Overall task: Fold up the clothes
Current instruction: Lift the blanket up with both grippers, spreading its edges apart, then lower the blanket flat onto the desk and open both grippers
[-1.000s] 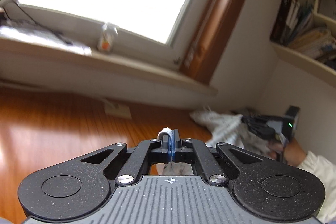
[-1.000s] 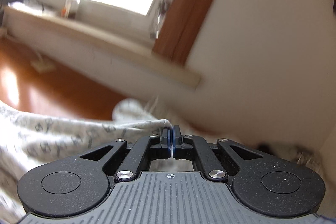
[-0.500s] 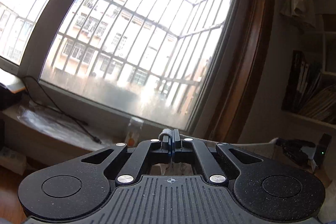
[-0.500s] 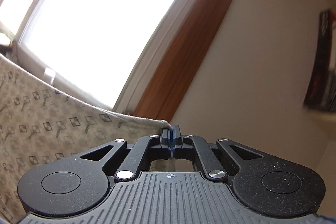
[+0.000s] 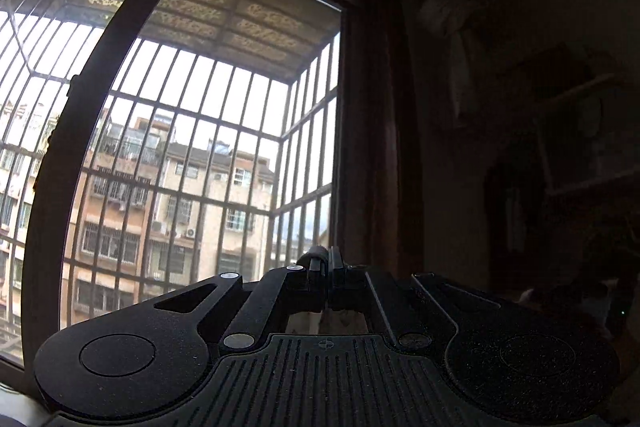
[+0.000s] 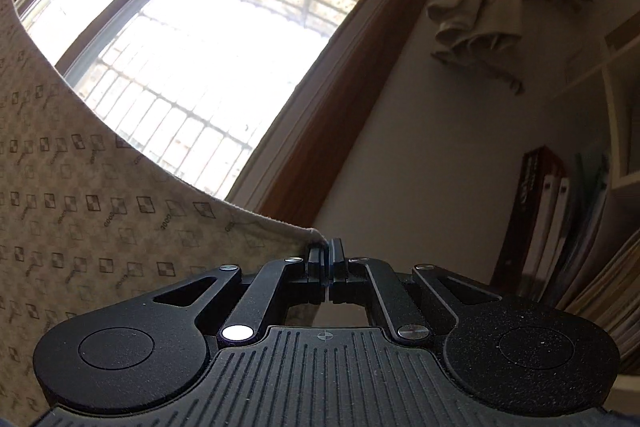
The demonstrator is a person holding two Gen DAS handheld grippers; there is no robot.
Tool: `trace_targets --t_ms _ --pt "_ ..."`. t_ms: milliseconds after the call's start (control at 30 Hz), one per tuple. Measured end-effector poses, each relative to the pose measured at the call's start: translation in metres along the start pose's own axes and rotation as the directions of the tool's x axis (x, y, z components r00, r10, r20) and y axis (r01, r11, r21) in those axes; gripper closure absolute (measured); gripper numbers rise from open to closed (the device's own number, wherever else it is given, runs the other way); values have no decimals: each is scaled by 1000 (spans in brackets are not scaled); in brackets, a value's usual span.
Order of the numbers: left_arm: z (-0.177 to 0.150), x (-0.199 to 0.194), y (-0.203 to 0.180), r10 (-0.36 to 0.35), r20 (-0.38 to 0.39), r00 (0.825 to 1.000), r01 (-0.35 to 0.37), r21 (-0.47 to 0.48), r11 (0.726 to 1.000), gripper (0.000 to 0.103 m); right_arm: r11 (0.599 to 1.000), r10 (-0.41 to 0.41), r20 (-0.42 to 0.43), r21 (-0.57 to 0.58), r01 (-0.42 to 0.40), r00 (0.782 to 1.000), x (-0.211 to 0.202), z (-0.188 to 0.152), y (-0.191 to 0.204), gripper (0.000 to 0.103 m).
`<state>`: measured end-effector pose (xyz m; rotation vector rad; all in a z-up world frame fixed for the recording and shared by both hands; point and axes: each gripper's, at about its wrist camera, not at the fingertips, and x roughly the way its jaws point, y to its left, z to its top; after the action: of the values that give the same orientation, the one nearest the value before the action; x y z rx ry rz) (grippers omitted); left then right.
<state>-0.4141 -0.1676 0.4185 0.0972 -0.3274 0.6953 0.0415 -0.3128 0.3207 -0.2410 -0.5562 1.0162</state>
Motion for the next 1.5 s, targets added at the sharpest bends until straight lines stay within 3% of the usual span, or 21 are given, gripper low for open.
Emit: trace_targets --t_ms 200,533,667,800,900,967,1033,1167,1233,1300,1500 --pt "46 -7 -34 -8 65 998 4 64 998 102 999 -31 82 -19 33 996 -39 56 -33 101" --pt "93 -34 -41 -2 141 990 -7 64 998 102 990 -70 145 -109 86 987 -47 126 -60 101" --pt "74 -27 -24 25 103 994 -29 38 999 102 984 -77 154 -148 100 985 -44 144 -62 101" --pt "24 6 8 72 -7 997 -72 6 997 102 979 -32 68 -200 45 997 -5 109 -32 101" --pt "-38 35 29 114 -128 985 -115 1 993 102 973 9 -31 -229 -16 999 33 65 0 101" --pt "-96 54 47 129 -230 965 -135 -8 991 102 967 42 -116 -244 -69 992 60 23 26 101" --pt "-158 72 66 139 -332 933 -153 -16 988 102 958 80 -217 -254 -136 973 84 -32 58 101" --pt "-286 98 100 151 -520 840 -203 -43 978 102 933 142 -395 -254 -257 907 112 -146 126 101" --pt "-335 106 112 149 -584 798 -223 -56 973 102 924 163 -455 -240 -296 875 117 -187 150 101" --pt "-372 114 122 144 -631 763 -233 -60 971 102 918 180 -505 -223 -329 844 121 -222 171 101" --pt "-421 130 139 138 -685 716 -237 -53 970 102 912 186 -585 -197 -360 790 133 -265 202 101"
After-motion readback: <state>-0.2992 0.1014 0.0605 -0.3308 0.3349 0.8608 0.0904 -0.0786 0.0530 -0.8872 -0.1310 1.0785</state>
